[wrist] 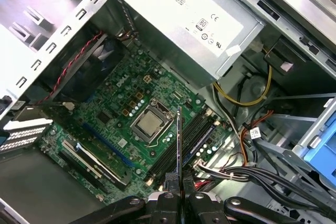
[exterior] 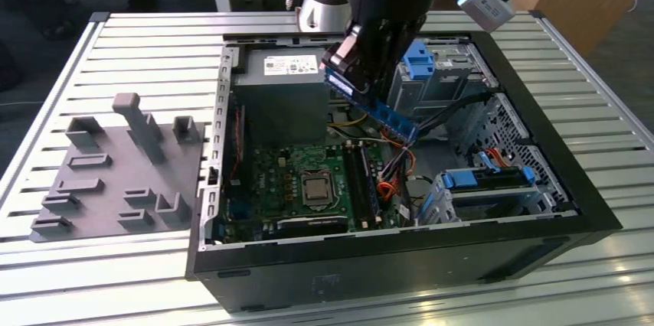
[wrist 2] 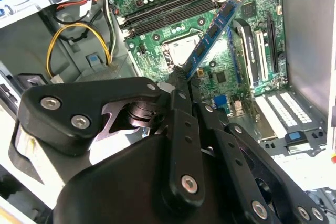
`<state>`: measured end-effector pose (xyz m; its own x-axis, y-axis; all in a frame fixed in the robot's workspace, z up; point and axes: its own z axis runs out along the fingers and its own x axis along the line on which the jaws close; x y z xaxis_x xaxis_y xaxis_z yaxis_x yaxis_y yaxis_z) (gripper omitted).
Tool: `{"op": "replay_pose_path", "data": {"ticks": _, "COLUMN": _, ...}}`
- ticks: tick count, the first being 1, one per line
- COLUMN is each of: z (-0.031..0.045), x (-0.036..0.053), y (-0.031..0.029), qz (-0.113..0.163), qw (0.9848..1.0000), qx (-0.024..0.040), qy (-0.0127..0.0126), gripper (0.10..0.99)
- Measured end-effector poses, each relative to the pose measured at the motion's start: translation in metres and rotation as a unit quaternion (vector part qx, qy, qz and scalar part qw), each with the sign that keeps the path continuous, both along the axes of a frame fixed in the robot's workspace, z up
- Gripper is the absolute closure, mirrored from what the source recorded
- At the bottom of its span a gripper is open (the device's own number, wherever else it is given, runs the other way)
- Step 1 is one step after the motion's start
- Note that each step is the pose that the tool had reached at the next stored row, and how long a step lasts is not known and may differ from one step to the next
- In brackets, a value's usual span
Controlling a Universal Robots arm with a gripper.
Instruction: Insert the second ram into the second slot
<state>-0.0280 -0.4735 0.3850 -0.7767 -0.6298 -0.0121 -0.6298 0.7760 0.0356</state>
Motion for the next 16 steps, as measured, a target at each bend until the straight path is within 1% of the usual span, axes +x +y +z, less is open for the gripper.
{"op": "replay_pose_path", "data": {"ticks": 9, "z": -0.0002, "x": 0.0, "y": 0.0006, "qz": -0.019, "qw": 0.9998, "qx": -0.0008, "qy": 0.0, "gripper": 0.949}}
{"op": "replay_pose_path", "data": {"ticks": 16, "z": -0.0002, "x": 0.0, "y": 0.0007, "qz": -0.036, "qw": 0.9993, "qx": -0.0008, "qy": 0.0, "gripper": 0.949}}
